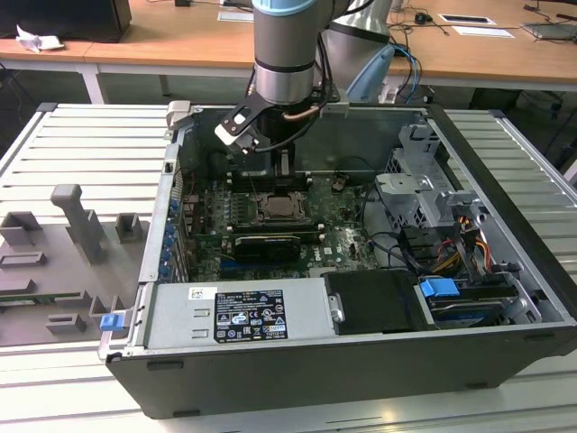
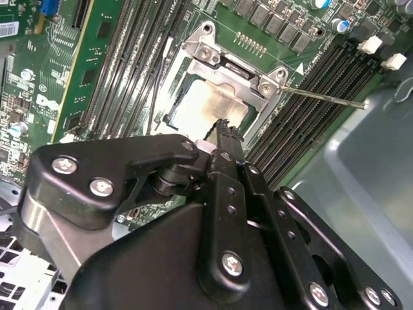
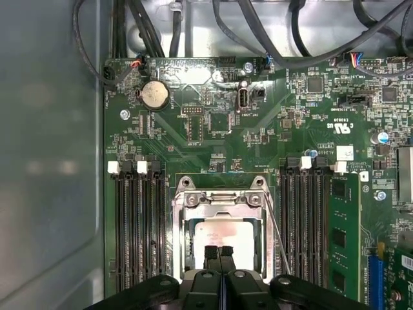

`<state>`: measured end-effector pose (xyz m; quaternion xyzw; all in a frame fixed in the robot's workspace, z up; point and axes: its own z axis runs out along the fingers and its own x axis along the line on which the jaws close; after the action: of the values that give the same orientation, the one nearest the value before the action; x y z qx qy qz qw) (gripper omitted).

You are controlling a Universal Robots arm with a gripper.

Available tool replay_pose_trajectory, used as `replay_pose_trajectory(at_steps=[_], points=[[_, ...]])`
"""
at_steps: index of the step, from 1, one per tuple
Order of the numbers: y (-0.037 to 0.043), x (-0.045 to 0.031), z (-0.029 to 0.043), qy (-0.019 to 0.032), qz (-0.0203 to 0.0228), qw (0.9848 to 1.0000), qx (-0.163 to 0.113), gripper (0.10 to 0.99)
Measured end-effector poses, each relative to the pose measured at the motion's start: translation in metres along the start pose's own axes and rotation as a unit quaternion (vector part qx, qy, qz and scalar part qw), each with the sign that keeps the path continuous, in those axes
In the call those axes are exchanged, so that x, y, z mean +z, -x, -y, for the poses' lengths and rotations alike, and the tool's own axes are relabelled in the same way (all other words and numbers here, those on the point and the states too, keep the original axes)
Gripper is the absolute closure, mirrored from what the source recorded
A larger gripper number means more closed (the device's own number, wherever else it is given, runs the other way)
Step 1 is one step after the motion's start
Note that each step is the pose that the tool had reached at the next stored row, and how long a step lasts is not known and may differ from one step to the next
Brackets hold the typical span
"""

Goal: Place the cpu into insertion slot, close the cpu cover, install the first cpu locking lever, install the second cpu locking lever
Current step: 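Install the first cpu locking lever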

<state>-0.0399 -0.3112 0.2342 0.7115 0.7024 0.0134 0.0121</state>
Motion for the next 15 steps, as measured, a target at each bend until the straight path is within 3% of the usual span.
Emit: replay_pose_trajectory(at_steps=[15], points=[[0.0000,-0.0062,-0.0002,0.0000,0.0000,1.0000,0.000,0.980]])
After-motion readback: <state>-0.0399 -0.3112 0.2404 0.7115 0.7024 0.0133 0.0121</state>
